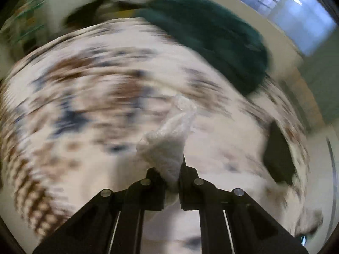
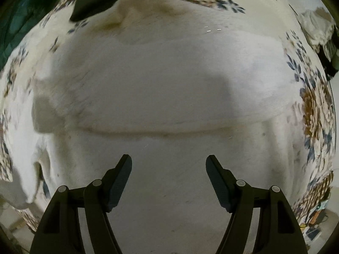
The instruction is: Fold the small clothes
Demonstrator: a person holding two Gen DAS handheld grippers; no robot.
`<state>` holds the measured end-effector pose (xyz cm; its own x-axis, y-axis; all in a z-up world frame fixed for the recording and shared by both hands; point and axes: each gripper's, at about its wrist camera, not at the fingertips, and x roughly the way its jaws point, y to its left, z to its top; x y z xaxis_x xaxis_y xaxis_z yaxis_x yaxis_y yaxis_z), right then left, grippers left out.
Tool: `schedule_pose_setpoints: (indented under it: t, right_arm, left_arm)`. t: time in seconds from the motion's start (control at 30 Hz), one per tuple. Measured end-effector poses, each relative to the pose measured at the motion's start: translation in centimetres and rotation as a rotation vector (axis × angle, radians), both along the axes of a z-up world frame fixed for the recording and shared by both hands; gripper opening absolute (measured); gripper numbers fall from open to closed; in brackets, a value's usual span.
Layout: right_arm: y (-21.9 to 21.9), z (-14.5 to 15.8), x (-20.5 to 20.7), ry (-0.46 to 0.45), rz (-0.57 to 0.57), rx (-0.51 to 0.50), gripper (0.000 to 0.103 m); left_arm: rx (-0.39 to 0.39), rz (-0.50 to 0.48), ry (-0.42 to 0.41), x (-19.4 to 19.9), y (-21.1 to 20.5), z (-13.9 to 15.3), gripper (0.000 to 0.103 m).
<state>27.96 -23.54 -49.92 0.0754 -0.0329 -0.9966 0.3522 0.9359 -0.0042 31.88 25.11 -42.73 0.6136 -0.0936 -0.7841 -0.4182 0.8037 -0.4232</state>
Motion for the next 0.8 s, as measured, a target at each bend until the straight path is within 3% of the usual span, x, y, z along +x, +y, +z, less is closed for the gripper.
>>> schedule_pose_setpoints:
  t: [0.17,0.27,0.37,0.4,0.43,0.47,0.5,0.53,0.57,0.7,0.8]
  right_arm:
    - [-7.0,1.2,-1.8,-0.020,-0.026,0.014,0.074]
    - [-10.3,1.2,-2.0,-0.023,-0.047,0.034,0.074]
    - [-14.2,1.5,-2.4,-0.029,-0.070,0.046,0.074]
    - [-15.3,1.7,-2.7,-0.032,-0.080,0.059,0.074]
    - [-16.5,2.0,-3.0,-0.036,-0.092,0.078,0.074]
    - [-17.7,2.4,-3.4,-0.042,-0.102,0.101,0.074]
    - [-18.7,2.8,-3.8,-0.050,-0.110,0.132,0.074]
    - [-19.8,3.3,-4.3,-0.059,-0.119,0.163,0.074]
    - [-20.2,3.5,-4.4,-0.065,-0.125,0.180,0.074]
    - [-20.7,3.8,-3.1,-0.118,-0.139,0.349,0.074]
    - [-16.0,0.8,1.4,-0.126,-0.121,0.401,0.074]
  left_arm:
    - [-0.012,-0.334,-0.073,4.5,-17.3,4.1,0.007]
    - [-0.069,-0.469,-0.061,5.4,-25.9,4.1,0.008]
    - [-0.057,-0.566,-0.005,5.5,-33.2,3.3,0.012]
    - [-0.044,-0.570,0.001,5.5,-34.1,3.2,0.014]
    - [-0.010,-0.560,0.006,5.3,-35.0,3.2,0.025]
    - [0.019,-0.544,0.007,5.6,-35.0,3.2,0.049]
    - [0.041,-0.528,0.008,5.6,-34.8,3.2,0.066]
    - [0.070,-0.499,0.012,5.6,-33.9,3.1,0.098]
    - [0.101,-0.469,0.009,5.5,-33.3,3.1,0.103]
    - [0.256,-0.369,0.054,5.7,-29.3,2.1,0.103]
    - [0.330,-0.311,0.101,5.4,-26.9,0.9,0.103]
